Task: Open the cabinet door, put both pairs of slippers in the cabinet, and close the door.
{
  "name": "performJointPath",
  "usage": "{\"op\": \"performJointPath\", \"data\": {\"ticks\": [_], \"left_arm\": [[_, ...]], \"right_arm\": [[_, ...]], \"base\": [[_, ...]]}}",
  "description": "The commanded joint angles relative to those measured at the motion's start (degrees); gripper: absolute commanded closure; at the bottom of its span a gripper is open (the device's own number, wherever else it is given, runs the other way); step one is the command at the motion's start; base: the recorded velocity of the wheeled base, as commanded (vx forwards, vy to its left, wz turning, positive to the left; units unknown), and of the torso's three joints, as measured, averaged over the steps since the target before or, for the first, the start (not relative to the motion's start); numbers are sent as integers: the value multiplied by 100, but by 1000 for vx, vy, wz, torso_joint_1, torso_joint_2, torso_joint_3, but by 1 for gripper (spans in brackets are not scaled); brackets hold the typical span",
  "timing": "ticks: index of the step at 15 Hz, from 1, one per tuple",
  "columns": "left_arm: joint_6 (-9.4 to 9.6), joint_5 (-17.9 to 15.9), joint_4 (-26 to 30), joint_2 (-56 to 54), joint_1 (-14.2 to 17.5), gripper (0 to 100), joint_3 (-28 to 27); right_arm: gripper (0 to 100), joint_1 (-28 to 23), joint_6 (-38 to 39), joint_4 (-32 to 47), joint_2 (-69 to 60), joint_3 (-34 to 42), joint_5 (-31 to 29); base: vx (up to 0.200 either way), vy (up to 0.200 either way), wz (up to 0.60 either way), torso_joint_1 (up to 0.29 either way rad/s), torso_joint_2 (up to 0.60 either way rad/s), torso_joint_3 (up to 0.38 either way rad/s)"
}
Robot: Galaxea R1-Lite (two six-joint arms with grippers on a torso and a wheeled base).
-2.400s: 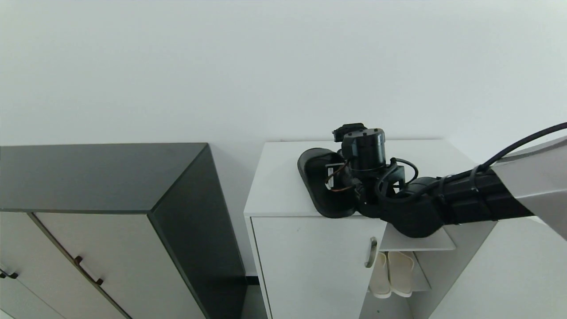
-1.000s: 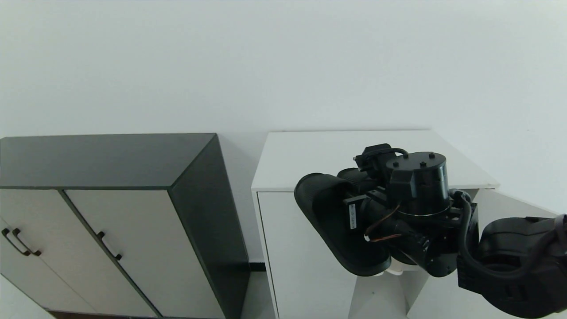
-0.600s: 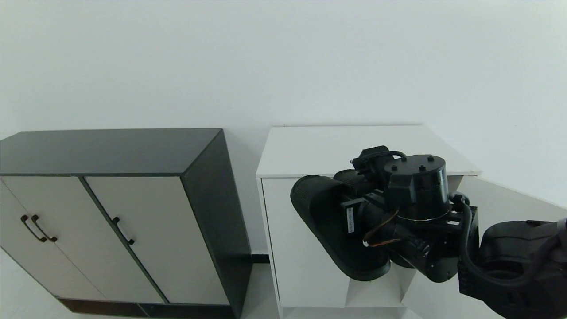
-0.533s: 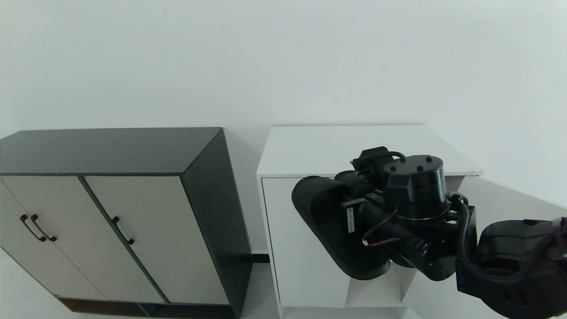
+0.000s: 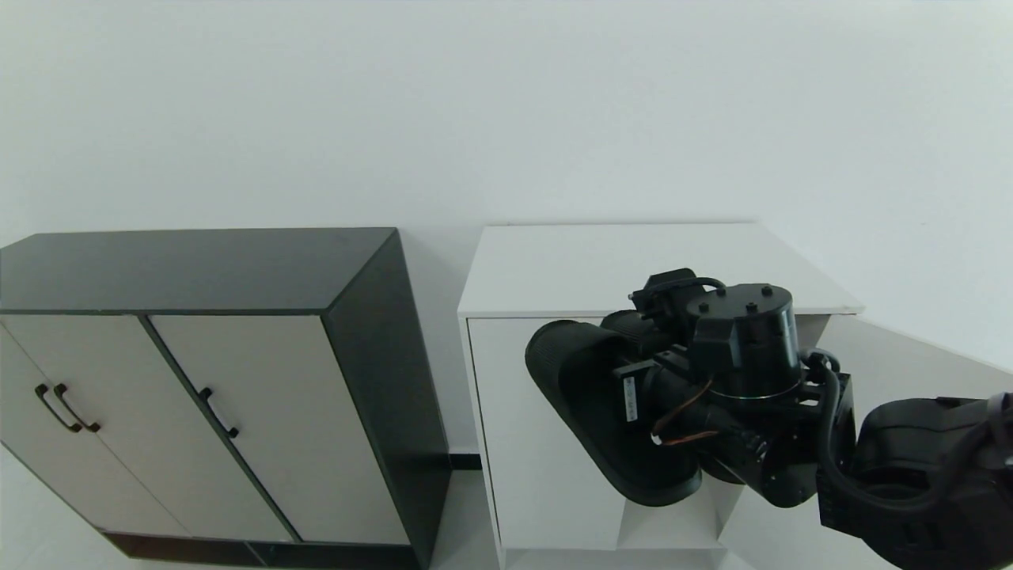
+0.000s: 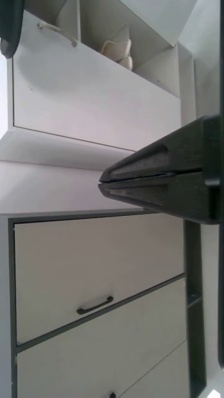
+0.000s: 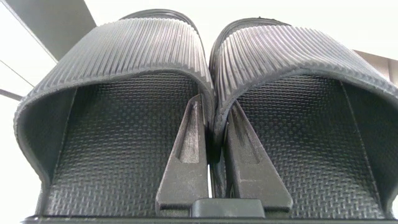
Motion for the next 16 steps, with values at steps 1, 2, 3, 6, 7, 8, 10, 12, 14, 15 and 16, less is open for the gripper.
{"op": "performJointPath", "data": {"ticks": [1,2,3,6,7,8,10,12,14,15,16], "left_arm": [[4,0,-1,-1,1,100,0],[4,0,-1,-1,1,100,0],[4,0,-1,-1,1,100,0],[4,0,-1,-1,1,100,0],[4,0,-1,-1,1,100,0],[4,0,-1,-1,1,100,0],[4,0,-1,-1,1,100,0],[4,0,-1,-1,1,100,0],[4,0,-1,-1,1,100,0],[4,0,-1,-1,1,100,0],[4,0,8,-1,1,100,0]], "right_arm": [[100,-8,0,-2,18,8,-4],[100,-17,-9,-2,18,43,-12],[100,-26,-9,-11,18,52,-12],[100,-44,-9,-11,18,61,-4],[100,-44,-18,-11,18,61,-12],[100,-44,-18,-11,10,87,-12],[100,-44,-18,-11,-8,87,-12],[100,-44,-27,-11,-8,96,-12],[100,-44,-27,-11,-26,114,-4],[100,-44,-27,-11,-34,122,-12],[100,-44,-27,-11,-34,122,-12]], "base": [[0,0,0,0,0,0],[0,0,0,0,0,0],[0,0,0,0,0,0],[0,0,0,0,0,0],[0,-200,0,2,2,-2],[0,-200,0,7,2,2],[0,-200,0,-2,-2,2],[0,-200,0,5,2,2],[0,-200,0,0,2,0],[0,-200,0,7,-2,2],[0,-200,0,2,2,2]]}}
